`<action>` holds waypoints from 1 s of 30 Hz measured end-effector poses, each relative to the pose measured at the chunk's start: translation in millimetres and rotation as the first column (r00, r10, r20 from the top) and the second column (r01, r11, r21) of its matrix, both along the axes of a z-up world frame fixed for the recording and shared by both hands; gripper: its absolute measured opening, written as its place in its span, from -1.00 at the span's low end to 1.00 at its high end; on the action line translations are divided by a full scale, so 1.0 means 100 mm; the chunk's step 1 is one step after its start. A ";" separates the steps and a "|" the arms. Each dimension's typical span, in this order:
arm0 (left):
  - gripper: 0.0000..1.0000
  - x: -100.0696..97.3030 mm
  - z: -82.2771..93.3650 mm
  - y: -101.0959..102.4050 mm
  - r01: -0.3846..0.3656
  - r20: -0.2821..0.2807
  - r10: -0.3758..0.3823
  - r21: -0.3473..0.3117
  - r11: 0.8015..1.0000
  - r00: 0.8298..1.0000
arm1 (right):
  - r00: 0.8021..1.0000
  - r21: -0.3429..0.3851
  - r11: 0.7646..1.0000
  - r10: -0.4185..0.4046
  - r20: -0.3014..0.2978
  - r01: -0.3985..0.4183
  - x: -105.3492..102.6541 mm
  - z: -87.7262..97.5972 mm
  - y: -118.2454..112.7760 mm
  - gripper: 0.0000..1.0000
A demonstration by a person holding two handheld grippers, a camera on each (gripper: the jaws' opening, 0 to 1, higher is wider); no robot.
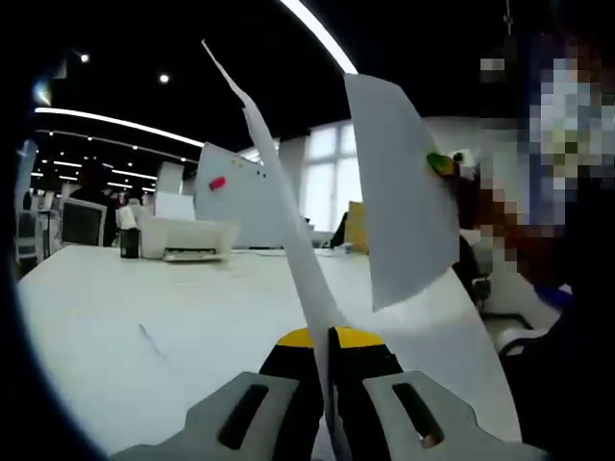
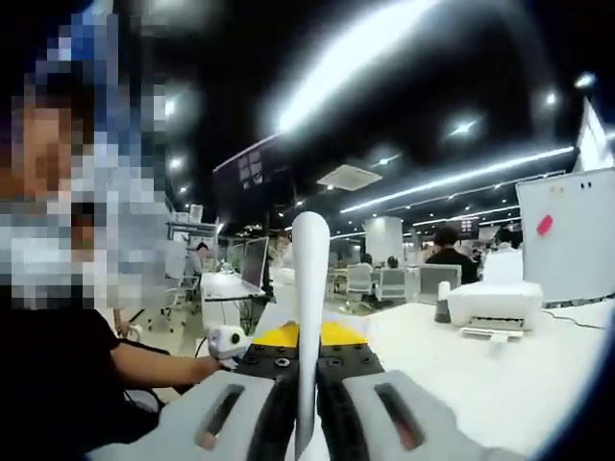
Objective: Organize the stack of printing papers by aligning and flattening the scattered papers on the table
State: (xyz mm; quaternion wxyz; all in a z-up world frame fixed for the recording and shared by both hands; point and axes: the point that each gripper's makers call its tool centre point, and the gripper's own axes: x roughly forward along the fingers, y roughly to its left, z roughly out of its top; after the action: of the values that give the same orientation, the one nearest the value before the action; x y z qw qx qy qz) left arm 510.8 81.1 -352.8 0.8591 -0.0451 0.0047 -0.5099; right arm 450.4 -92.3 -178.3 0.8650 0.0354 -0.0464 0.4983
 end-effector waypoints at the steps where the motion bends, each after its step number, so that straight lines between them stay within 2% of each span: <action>1: -0.88 0.00 0.00 0.00 0.000 0.000 0.000 0.000 1.000 1.000 | 1.000 -0.002 1.000 0.000 0.000 0.000 0.00 0.00 0.01 -1.00; 4: -0.88 0.00 0.00 0.00 0.004 0.001 -0.004 -0.003 1.000 1.000 | 1.000 -0.013 1.000 0.005 -0.013 -0.005 0.00 -0.06 0.06 -1.00; 9: -0.88 -0.01 0.01 -0.01 0.007 0.001 -0.007 -0.005 1.000 1.000 | 0.996 0.025 0.998 0.056 -0.072 -0.054 -0.01 -0.15 0.15 -1.00; 12: -0.88 -0.02 0.01 -0.02 0.008 0.002 -0.008 -0.004 1.000 1.000 | 0.982 0.123 0.985 0.139 -0.132 -0.123 -0.06 -0.11 0.21 -1.00; 18: -0.88 -0.03 0.01 -0.02 0.009 0.002 -0.009 -0.004 1.000 1.000 | 0.964 0.169 0.973 0.191 -0.187 -0.160 0.01 -0.21 0.27 -1.00; 27: -0.88 -0.04 0.01 -0.03 0.011 0.002 -0.011 -0.004 1.000 1.000 | 0.968 0.123 0.985 0.141 -0.207 -0.117 0.36 -0.45 0.31 -1.00; 30: -0.88 -0.04 0.01 -0.03 0.014 -0.004 -0.014 -0.009 1.000 1.000 | 0.984 0.079 0.995 0.079 -0.159 -0.067 0.55 -0.48 0.23 -1.00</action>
State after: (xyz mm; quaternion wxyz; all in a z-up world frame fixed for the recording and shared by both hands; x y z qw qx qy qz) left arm 507.0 78.5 -351.8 0.8553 -0.0499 0.0045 -0.5156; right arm 505.7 -69.4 -226.7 0.8451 0.1092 0.0068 0.5234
